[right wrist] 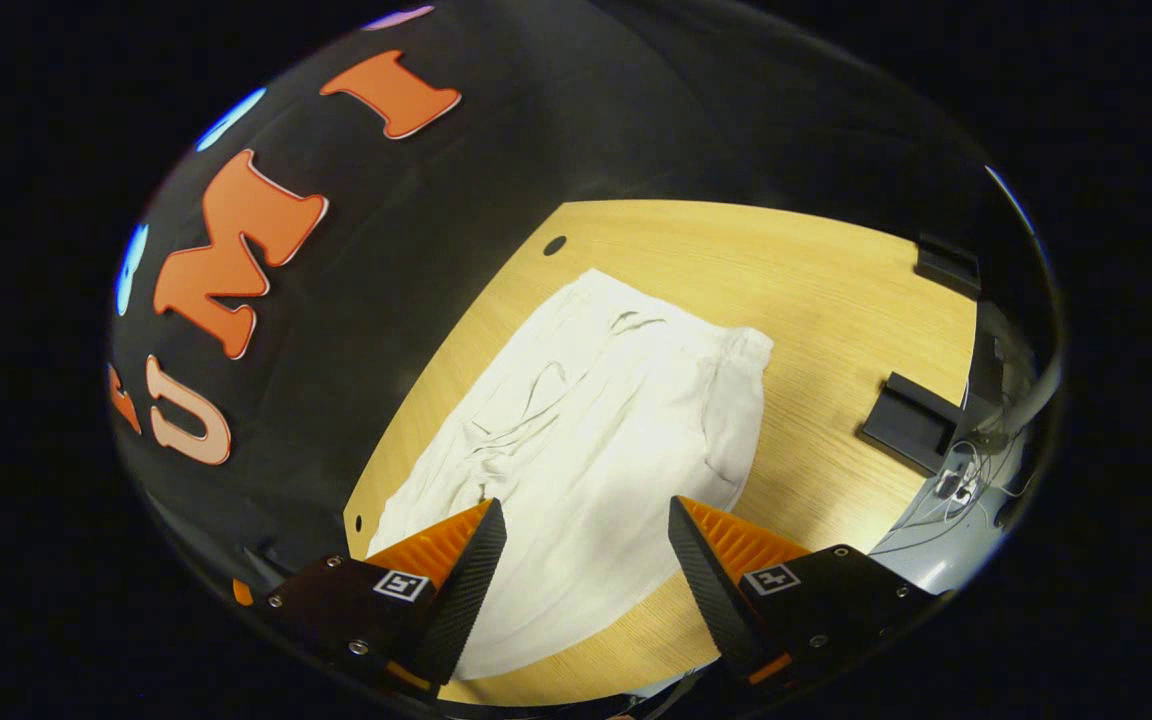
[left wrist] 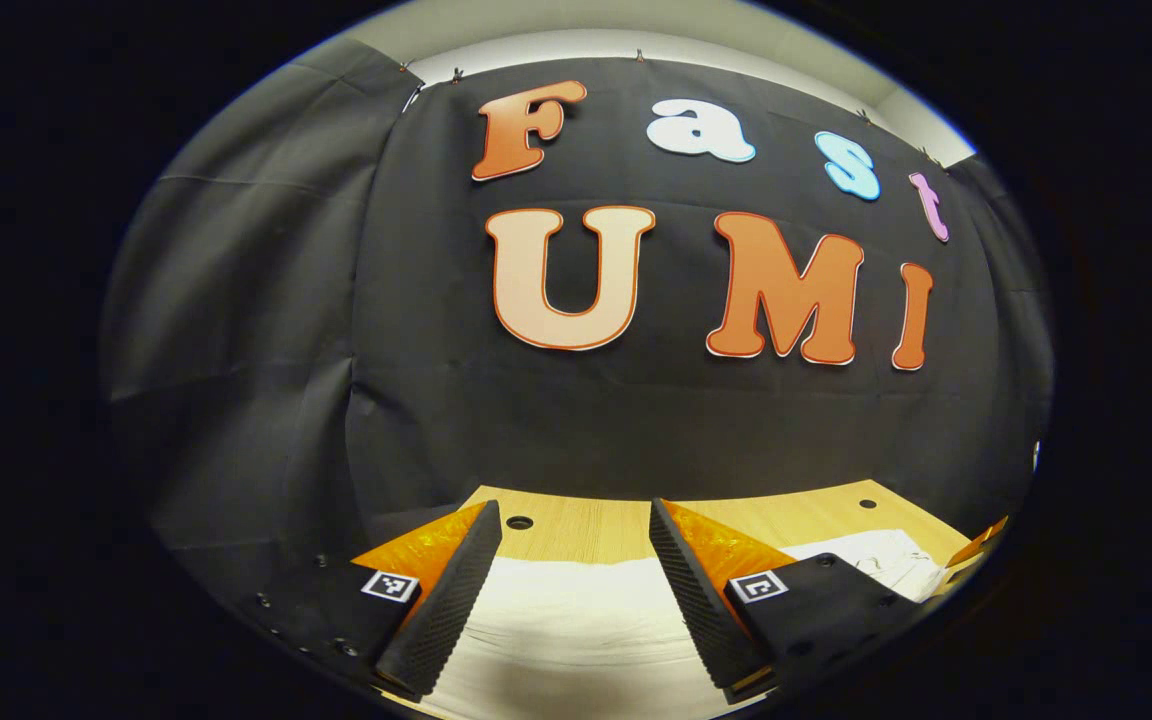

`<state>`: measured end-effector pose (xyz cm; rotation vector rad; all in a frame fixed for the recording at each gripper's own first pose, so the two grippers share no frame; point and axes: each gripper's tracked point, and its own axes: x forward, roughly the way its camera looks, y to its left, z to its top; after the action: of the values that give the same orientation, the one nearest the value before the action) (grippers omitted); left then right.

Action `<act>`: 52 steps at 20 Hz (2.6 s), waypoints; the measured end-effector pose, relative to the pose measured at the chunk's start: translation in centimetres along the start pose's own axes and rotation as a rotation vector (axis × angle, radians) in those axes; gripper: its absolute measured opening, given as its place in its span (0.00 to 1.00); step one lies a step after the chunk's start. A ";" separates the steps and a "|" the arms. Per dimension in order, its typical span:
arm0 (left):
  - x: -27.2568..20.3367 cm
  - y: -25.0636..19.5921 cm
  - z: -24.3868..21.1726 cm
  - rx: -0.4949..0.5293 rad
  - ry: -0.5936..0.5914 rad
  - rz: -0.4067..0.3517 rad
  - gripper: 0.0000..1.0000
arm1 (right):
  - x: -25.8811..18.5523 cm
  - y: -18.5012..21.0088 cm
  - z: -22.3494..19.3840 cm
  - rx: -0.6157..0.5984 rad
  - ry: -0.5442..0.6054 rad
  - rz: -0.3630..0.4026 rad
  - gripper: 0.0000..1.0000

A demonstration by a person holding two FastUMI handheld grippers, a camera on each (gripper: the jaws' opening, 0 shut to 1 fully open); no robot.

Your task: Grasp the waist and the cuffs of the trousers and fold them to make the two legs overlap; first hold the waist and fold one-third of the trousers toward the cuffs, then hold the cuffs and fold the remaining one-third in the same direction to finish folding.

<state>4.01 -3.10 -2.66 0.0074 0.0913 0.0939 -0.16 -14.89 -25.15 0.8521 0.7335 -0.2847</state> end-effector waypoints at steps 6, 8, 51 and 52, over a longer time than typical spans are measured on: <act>0.1 -0.4 -0.6 0.010 0.018 0.030 0.97 | 2.4 -4.3 -1.7 0.192 0.132 -0.101 0.99; 0.4 -0.4 -0.7 0.006 0.025 0.040 0.97 | 3.1 -5.0 -2.2 0.236 0.160 -0.114 0.99; -7.0 13.2 -22.0 -0.736 0.560 0.407 0.95 | 8.5 -5.1 -2.8 0.144 0.337 -0.187 0.01; -7.4 13.4 -23.2 -0.771 0.579 0.422 0.99 | 8.6 -5.0 -2.9 0.139 0.340 -0.186 0.01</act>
<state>-6.66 9.66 -24.90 -0.7763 0.6278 0.5474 2.16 -15.44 -35.20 0.9774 1.1234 -0.3648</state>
